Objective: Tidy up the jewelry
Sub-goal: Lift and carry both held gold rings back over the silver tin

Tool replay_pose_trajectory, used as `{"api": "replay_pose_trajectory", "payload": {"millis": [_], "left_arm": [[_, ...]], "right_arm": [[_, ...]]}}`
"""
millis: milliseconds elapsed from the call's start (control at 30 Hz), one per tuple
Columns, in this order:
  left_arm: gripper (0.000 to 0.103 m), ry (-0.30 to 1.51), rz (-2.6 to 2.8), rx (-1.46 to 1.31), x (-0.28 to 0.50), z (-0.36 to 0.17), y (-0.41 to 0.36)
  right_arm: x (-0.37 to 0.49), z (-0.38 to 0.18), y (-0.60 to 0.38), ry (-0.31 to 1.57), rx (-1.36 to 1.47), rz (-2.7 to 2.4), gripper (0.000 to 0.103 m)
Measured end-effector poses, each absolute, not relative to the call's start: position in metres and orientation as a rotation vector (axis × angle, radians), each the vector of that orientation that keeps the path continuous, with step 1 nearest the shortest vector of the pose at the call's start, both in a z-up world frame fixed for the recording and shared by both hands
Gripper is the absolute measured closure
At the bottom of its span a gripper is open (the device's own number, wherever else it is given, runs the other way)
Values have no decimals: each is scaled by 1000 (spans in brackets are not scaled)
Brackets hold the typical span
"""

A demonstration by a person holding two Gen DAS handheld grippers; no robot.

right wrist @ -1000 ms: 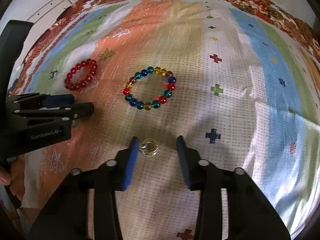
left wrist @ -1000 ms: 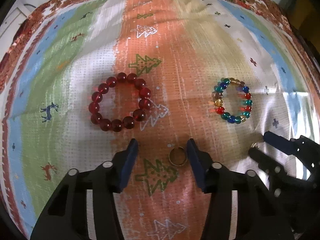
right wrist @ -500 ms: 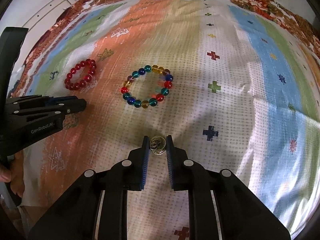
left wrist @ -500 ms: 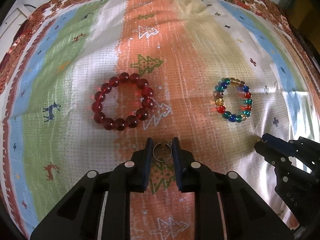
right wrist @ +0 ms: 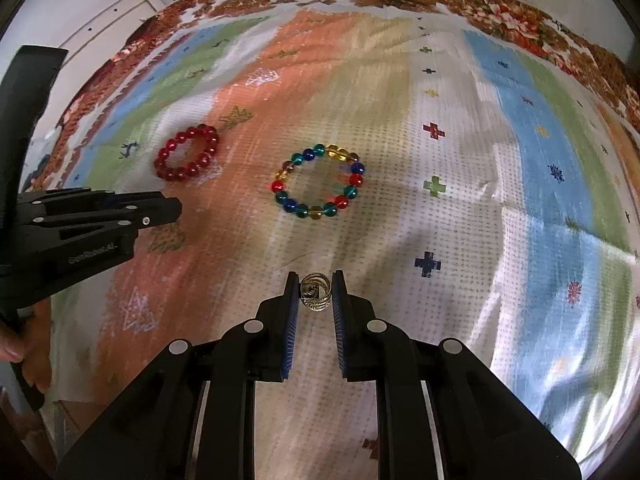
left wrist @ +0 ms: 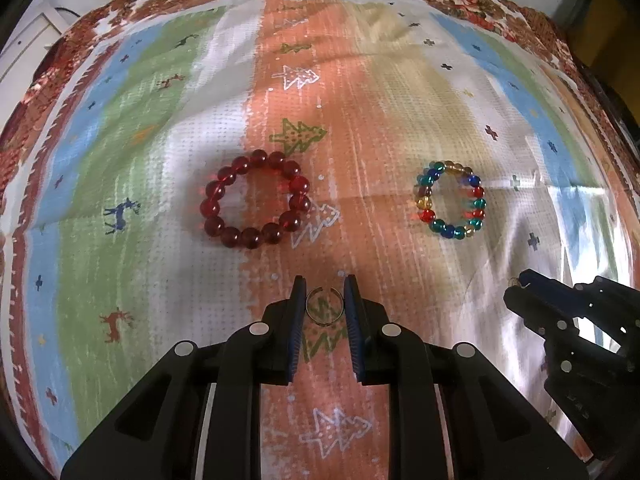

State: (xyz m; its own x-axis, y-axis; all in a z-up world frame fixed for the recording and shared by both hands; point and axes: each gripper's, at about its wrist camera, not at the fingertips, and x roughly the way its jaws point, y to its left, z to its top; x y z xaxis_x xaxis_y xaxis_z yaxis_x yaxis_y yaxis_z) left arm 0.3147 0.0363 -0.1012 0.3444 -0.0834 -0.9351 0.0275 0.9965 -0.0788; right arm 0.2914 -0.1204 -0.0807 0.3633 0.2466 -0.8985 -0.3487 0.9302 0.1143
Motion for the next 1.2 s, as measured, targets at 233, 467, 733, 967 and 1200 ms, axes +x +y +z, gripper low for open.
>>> {"api": "replay_pose_trajectory", "payload": {"millis": [233,467,733,967,1200], "left_arm": [[84,1199,-66,-78,303,-91,41],[84,1172,-68,-103,285,-77,43],[84,1138,-74,-102,265,-60,40],[84,1130,-68,-109,246,-57,43],[84,1108,-63,-111,232,-48,45]], "right_arm": [[280,-69,-122,1114,-102,391,86],[266,-58,-127,1089,-83,391,86],[250,-45,-127,1060,-89,398,86],[236,-36,-127,1037,-108,411,86],[219,-28,-125,1014,-128,427,86]]}}
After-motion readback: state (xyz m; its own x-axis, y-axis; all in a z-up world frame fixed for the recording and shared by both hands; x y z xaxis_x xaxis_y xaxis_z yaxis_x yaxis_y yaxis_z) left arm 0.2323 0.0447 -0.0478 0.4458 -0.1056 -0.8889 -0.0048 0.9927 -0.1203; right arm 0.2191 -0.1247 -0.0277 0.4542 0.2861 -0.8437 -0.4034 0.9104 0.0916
